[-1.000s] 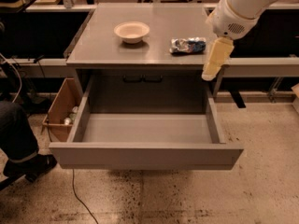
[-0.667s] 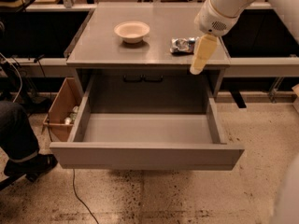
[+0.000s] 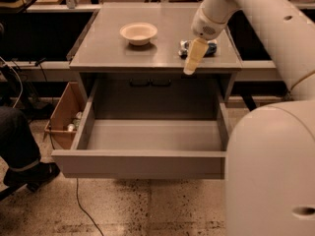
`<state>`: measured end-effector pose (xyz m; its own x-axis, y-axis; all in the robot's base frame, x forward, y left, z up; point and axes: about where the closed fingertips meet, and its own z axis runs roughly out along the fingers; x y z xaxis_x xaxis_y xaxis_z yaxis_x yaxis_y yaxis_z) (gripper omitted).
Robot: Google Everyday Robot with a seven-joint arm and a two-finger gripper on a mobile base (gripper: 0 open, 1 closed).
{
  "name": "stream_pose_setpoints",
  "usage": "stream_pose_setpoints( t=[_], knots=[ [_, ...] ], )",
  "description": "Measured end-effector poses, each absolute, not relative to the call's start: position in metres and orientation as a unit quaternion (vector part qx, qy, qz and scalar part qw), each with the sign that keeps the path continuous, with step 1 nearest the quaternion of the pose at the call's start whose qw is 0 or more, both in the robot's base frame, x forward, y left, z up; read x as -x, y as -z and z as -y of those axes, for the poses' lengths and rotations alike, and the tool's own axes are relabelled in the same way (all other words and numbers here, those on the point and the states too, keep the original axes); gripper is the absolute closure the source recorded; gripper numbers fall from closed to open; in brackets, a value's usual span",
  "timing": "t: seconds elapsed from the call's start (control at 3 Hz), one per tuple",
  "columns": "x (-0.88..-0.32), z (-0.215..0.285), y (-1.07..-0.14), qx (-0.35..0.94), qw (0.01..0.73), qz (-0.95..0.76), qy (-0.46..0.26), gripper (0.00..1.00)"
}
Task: Place redbull can into top drawer
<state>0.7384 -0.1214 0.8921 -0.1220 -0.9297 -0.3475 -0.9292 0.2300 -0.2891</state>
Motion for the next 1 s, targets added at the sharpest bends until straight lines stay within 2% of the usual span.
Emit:
stream_pose_setpoints(
  t=[0.33,1.0],
  knots=[
    [-0.773,0.13,-0.872,0.59,0.232,-0.773,-0.006,0.0],
    [-0.801,0.141,-0.855,0.543,0.243,-0.804,-0.02,0.02]
  ],
)
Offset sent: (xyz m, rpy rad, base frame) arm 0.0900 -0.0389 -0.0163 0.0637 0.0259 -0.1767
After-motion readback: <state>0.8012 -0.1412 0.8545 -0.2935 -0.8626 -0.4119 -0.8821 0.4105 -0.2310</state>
